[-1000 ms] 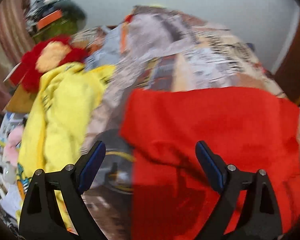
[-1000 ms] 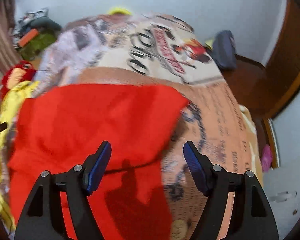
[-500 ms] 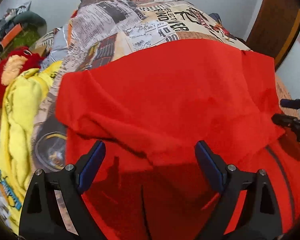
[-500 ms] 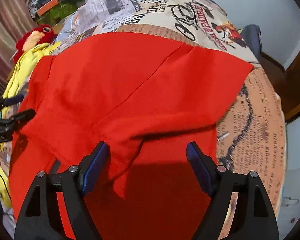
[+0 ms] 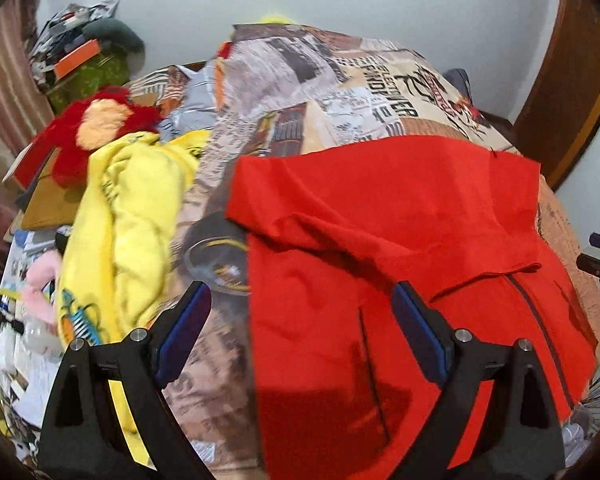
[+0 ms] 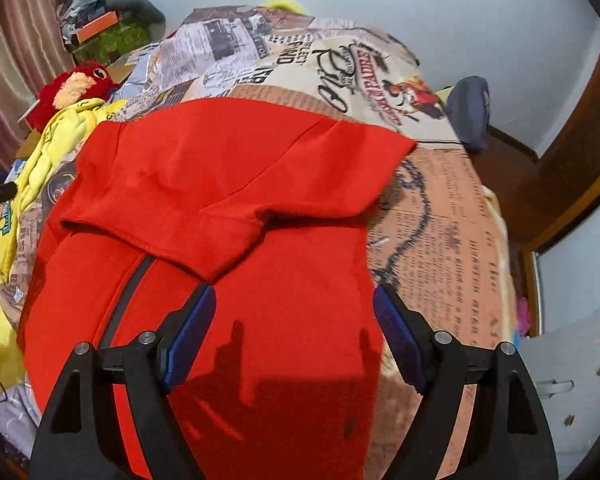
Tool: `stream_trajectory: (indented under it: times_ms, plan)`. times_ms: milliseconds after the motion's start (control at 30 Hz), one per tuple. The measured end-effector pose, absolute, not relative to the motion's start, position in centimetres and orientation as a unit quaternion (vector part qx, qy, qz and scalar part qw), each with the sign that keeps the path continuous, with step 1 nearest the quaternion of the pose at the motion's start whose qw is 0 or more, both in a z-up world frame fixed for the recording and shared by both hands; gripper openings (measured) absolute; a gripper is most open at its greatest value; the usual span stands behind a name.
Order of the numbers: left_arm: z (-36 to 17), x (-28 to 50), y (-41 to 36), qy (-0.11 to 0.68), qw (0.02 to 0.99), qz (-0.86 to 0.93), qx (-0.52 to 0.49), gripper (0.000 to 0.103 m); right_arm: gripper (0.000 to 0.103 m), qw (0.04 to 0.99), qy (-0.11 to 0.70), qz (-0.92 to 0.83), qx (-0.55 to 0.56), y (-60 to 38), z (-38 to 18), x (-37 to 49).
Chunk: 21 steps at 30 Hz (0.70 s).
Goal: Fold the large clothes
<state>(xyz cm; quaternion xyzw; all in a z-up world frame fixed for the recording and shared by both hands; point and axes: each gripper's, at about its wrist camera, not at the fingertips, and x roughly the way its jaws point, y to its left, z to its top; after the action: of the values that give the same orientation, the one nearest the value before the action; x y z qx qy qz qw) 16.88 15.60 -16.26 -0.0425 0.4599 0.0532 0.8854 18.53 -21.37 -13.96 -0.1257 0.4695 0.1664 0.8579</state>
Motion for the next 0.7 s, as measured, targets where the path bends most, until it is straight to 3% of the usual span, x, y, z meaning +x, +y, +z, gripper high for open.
stream_trajectory:
  times_ms: [167, 533, 700]
  plan:
    - [-16.8, 14.0, 17.8, 0.468, 0.880, 0.064, -0.057, 0.092, 0.078, 0.862, 0.476, 0.153, -0.088, -23.5, -13.9, 17.2]
    - [-29.0, 9.0, 21.6, 0.570, 0.779, 0.030, -0.259, 0.091, 0.078, 0.831, 0.546, 0.105, 0.003, -29.0, -18.6, 16.0]
    - [-31.6, 8.9, 20.3, 0.578, 0.754, -0.006, -0.311, 0.088, 0.078, 0.806, 0.579, 0.108, 0.066, -31.1, -21.0, 16.5]
